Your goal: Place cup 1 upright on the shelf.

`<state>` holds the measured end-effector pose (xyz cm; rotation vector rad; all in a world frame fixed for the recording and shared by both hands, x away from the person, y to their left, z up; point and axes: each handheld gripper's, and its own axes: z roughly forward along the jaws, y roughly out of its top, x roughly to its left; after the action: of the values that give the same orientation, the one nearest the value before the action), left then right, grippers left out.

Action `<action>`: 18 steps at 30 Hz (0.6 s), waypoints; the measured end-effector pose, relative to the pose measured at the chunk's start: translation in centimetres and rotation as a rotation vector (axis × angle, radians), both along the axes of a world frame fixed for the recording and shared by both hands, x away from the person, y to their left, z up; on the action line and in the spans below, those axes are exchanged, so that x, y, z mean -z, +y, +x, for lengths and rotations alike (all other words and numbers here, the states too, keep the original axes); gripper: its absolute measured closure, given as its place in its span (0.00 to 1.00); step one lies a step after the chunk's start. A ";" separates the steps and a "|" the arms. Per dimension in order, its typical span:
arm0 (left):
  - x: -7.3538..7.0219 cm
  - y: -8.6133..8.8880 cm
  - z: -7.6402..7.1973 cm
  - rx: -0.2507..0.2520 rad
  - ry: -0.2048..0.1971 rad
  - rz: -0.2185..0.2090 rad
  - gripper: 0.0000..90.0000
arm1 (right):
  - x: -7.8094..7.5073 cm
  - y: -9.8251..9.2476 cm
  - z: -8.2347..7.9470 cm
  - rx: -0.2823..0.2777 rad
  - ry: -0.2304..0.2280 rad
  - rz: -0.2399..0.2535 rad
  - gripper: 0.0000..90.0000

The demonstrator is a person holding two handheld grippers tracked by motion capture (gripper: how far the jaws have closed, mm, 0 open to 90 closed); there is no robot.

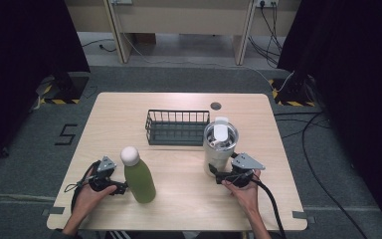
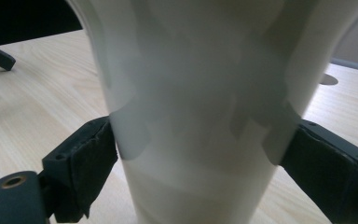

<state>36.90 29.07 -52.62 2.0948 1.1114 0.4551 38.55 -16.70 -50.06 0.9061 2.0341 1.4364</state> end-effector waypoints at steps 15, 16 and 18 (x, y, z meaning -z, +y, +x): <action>0.0 0.0 0.0 0.000 0.000 0.000 0.00 | 1.0 1.2 1.2 0.022 -0.034 0.049 0.10; 0.0 0.0 0.0 0.000 0.001 0.000 0.00 | 1.1 1.3 1.2 0.021 -0.040 0.051 0.11; 0.0 0.0 0.0 0.001 0.000 0.000 0.00 | 1.1 1.4 1.3 0.022 -0.046 0.057 0.11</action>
<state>36.91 29.07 -52.62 2.0953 1.1109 0.4542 39.84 -15.33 -51.18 0.9074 1.9535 1.4963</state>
